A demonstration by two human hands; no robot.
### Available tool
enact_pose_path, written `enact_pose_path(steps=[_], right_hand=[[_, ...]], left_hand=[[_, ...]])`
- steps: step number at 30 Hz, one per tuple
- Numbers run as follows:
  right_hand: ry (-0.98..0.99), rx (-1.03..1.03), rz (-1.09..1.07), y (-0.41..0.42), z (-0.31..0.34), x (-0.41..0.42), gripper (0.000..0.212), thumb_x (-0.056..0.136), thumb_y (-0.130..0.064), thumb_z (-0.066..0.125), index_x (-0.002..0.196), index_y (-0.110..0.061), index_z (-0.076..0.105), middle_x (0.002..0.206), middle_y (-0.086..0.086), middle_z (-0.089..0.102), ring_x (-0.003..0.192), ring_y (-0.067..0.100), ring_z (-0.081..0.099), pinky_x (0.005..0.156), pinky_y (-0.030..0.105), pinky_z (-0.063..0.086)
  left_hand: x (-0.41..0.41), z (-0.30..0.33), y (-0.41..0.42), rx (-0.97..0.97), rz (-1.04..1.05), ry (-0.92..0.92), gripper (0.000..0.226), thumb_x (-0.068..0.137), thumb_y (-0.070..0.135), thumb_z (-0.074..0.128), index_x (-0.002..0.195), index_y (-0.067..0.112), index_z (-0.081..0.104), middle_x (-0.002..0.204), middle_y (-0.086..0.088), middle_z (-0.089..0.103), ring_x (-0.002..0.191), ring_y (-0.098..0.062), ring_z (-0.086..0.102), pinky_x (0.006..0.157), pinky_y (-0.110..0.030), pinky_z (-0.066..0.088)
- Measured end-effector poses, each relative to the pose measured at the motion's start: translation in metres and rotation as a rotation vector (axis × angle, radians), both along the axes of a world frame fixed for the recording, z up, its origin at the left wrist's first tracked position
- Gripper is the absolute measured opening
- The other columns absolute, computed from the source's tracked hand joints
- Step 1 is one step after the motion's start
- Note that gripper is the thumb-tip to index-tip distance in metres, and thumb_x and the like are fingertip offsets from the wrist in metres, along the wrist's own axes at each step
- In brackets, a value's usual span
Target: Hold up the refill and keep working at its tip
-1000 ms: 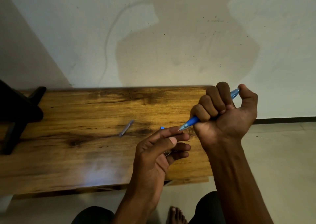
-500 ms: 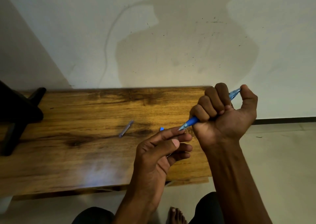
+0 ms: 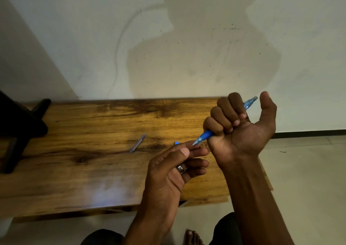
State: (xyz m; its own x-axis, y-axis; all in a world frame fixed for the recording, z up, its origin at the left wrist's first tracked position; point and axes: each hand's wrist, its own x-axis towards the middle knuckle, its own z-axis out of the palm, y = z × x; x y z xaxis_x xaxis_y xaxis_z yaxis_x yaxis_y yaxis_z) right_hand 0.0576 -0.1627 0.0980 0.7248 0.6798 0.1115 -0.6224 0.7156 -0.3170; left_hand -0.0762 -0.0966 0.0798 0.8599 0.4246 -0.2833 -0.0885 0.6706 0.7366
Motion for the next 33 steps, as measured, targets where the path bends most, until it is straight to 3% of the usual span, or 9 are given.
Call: enact_pose_path(steps=[3, 7, 13, 19, 23, 26, 28, 30, 33], right_hand=[[-0.001, -0.001, 0.032, 0.000, 0.001, -0.001, 0.059, 0.097, -0.059, 0.027, 0.057, -0.017, 0.034, 0.052, -0.006, 0.021, 0.042, 0.007, 0.017, 0.040, 0.022, 0.018], [-0.013, -0.022, 0.051, 0.004, 0.001, -0.004, 0.057, 0.100, -0.055, 0.026, 0.059, -0.016, 0.035, 0.052, -0.006, 0.022, 0.041, 0.007, 0.017, 0.039, 0.021, 0.018], [-0.079, -0.107, 0.045, 0.005, -0.001, -0.006, 0.057, 0.101, -0.055, 0.025, 0.062, -0.014, 0.036, 0.049, -0.005, 0.037, 0.043, 0.008, 0.019, 0.043, 0.024, 0.016], [-0.130, -0.210, 0.019, 0.008, -0.004, -0.006, 0.056, 0.100, -0.055, 0.026, 0.066, -0.012, 0.040, 0.054, -0.003, 0.036, 0.048, 0.009, 0.024, 0.047, 0.025, 0.019], [-0.160, -0.486, -0.023, 0.015, -0.020, -0.006, 0.050, 0.101, -0.051, 0.030, 0.083, -0.009, 0.052, 0.064, 0.003, 0.046, 0.057, 0.016, 0.046, 0.055, 0.030, 0.037], [-0.379, -0.972, -0.072, 0.020, -0.045, -0.006, 0.034, 0.099, -0.037, 0.035, 0.091, -0.013, 0.057, 0.072, 0.003, 0.054, 0.069, 0.020, 0.051, 0.064, 0.034, 0.044], [-0.528, -1.262, -0.017, 0.023, -0.065, -0.006, 0.028, 0.099, -0.036, 0.042, 0.099, -0.016, 0.062, 0.079, 0.000, 0.055, 0.072, 0.017, 0.052, 0.066, 0.034, 0.045], [-0.574, -1.359, 0.055, 0.022, -0.083, -0.004, 0.025, 0.102, -0.031, 0.049, 0.102, -0.013, 0.066, 0.078, 0.001, 0.059, 0.067, 0.015, 0.057, 0.064, 0.034, 0.048], [-0.659, -1.502, 0.086, 0.024, -0.102, 0.004, 0.025, 0.100, -0.029, 0.058, 0.096, -0.008, 0.071, 0.080, 0.010, 0.071, 0.069, 0.022, 0.069, 0.070, 0.044, 0.057]], left_hand=[[0.002, 0.005, -0.002, -0.001, 0.029, 0.034, 0.026, 0.077, 0.026, 0.063, 0.086, 0.012, 0.083, 0.087, -0.015, 0.080, 0.071, -0.020, 0.074, 0.064, -0.029, 0.061], [0.005, 0.006, -0.004, 0.048, 0.037, 0.089, 0.011, 0.078, 0.021, 0.078, 0.082, 0.012, 0.083, 0.081, -0.010, 0.079, 0.065, -0.016, 0.072, 0.061, -0.027, 0.060], [0.003, 0.001, 0.000, 0.055, 0.034, 0.111, 0.019, 0.069, 0.021, 0.071, 0.081, 0.012, 0.084, 0.081, -0.012, 0.079, 0.064, -0.015, 0.070, 0.061, -0.027, 0.059], [0.003, -0.005, 0.006, 0.125, 0.062, 0.142, 0.021, 0.068, 0.020, 0.073, 0.084, 0.011, 0.083, 0.084, -0.015, 0.080, 0.065, -0.016, 0.072, 0.062, -0.028, 0.060], [0.004, -0.018, 0.005, 0.151, 0.127, 0.250, 0.016, 0.070, 0.022, 0.076, 0.082, 0.016, 0.084, 0.085, -0.013, 0.081, 0.066, -0.017, 0.070, 0.065, -0.031, 0.059], [0.004, -0.034, 0.004, 0.168, 0.176, 0.371, 0.018, 0.075, 0.025, 0.078, 0.090, 0.017, 0.082, 0.087, -0.010, 0.082, 0.073, -0.021, 0.069, 0.072, -0.035, 0.057], [0.006, -0.045, 0.003, 0.250, 0.194, 0.458, 0.009, 0.084, 0.023, 0.075, 0.090, 0.022, 0.081, 0.082, -0.003, 0.082, 0.071, -0.017, 0.070, 0.068, -0.030, 0.057], [0.008, -0.058, 0.004, 0.371, 0.192, 0.531, 0.008, 0.088, 0.025, 0.072, 0.085, 0.028, 0.079, 0.077, 0.004, 0.081, 0.067, -0.010, 0.070, 0.063, -0.026, 0.056], [0.013, -0.079, 0.009, 0.618, 0.103, 0.626, 0.008, 0.089, 0.031, 0.071, 0.087, 0.034, 0.078, 0.080, 0.009, 0.079, 0.082, -0.010, 0.072, 0.072, -0.025, 0.056]])
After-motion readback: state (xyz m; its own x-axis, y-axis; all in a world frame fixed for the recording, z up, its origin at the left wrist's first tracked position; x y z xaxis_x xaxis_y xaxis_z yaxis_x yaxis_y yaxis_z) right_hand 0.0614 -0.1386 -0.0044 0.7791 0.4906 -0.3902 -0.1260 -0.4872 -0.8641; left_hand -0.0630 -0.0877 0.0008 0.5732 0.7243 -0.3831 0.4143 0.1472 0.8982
